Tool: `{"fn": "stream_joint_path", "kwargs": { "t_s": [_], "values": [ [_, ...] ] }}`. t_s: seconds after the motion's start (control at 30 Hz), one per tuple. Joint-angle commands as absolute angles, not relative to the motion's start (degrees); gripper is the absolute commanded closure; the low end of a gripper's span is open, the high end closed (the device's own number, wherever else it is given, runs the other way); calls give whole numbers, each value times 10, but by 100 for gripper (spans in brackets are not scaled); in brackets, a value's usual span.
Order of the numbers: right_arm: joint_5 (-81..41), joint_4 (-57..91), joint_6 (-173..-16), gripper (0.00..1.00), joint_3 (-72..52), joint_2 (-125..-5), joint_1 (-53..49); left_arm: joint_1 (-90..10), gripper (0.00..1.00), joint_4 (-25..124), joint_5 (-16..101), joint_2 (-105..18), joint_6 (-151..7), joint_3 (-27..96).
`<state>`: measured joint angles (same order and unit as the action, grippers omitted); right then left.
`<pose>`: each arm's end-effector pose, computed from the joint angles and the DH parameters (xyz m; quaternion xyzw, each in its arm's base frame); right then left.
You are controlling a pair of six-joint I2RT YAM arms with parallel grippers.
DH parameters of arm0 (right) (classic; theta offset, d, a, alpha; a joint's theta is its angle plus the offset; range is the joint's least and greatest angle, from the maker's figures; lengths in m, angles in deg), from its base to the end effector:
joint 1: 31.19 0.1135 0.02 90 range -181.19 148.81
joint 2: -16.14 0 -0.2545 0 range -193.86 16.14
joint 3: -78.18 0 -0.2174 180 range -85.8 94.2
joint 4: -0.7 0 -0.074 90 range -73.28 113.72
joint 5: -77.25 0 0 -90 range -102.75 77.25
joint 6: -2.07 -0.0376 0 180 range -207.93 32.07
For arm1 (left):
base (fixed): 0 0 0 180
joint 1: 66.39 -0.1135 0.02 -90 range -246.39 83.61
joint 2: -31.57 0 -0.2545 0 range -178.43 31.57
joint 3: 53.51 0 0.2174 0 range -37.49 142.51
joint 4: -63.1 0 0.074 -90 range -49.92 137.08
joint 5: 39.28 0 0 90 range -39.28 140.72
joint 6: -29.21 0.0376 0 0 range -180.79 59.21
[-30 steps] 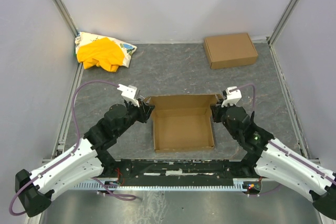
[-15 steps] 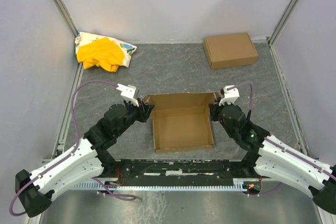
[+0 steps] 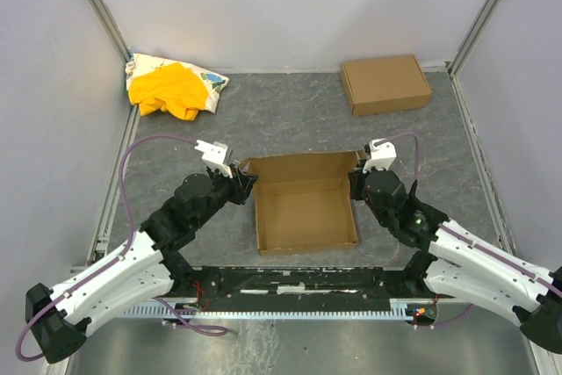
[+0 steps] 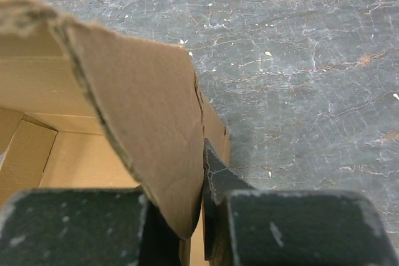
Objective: Fold the paper box
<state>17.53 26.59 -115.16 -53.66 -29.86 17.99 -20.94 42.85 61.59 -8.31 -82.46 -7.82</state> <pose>0.1176 0.1071 0.2619 -0.0137 0.8207 0.1545 0.5499 0.1092 -0.1008 0.2710 0.1053 0.7819 -0.2748 0.5496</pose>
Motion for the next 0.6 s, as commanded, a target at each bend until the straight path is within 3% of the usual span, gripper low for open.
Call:
{"fn": "stream_joint_path", "kwargs": {
  "t_s": [0.0, 0.33, 0.57],
  "values": [
    [131, 264, -1168, 89, -512, -310, 194, -203, 72, 393, 595, -94, -823, -66],
    [125, 299, -1204, 89, -572, -266, 203, -202, 71, 369, 587, -76, -835, -80],
    [127, 320, -1214, 89, -589, -249, 206, -201, 65, 319, 576, -43, -842, -82]
  ]
}}
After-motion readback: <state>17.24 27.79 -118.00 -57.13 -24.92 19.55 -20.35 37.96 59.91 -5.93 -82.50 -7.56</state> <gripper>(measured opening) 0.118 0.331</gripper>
